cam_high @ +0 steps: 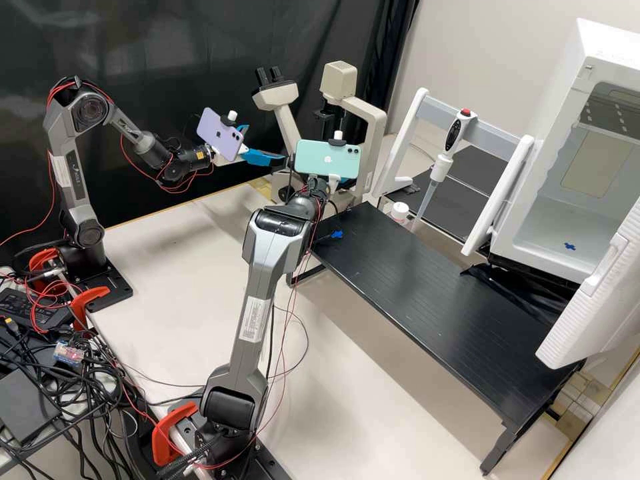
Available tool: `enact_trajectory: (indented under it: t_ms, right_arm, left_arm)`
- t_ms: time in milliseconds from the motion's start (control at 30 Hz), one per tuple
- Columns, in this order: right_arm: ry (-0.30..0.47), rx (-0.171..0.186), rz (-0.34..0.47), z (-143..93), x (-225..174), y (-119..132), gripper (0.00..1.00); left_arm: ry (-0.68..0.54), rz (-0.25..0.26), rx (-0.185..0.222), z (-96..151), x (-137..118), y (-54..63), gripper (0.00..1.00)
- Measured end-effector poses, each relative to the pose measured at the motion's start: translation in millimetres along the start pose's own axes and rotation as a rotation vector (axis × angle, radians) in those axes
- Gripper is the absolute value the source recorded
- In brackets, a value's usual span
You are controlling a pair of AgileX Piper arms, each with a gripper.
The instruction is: Move the petri dish to the microscope
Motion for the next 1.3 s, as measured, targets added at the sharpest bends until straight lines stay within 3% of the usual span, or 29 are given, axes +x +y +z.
enact_trajectory:
  t_ms: [633, 1000, 1300]
  right_arm:
    - [-0.018, -0.018, -0.008, 7.6, 10.3, 11.2, 0.0]
    - [-0.005, 0.013, -0.052, 5.5, 0.1, 6.4, 0.0]
    - [0.004, 0.011, -0.067, 0.3, -7.5, 6.2, 0.0]
  left_arm:
    - [0.0, 0.0, 0.0, 0.0, 0.0, 0.0, 1.0]
    - [0.0, 0.0, 0.0, 0.0, 0.0, 0.0, 1.0]
    - [0.0, 0.0, 0.0, 0.0, 0.0, 0.0, 1.0]
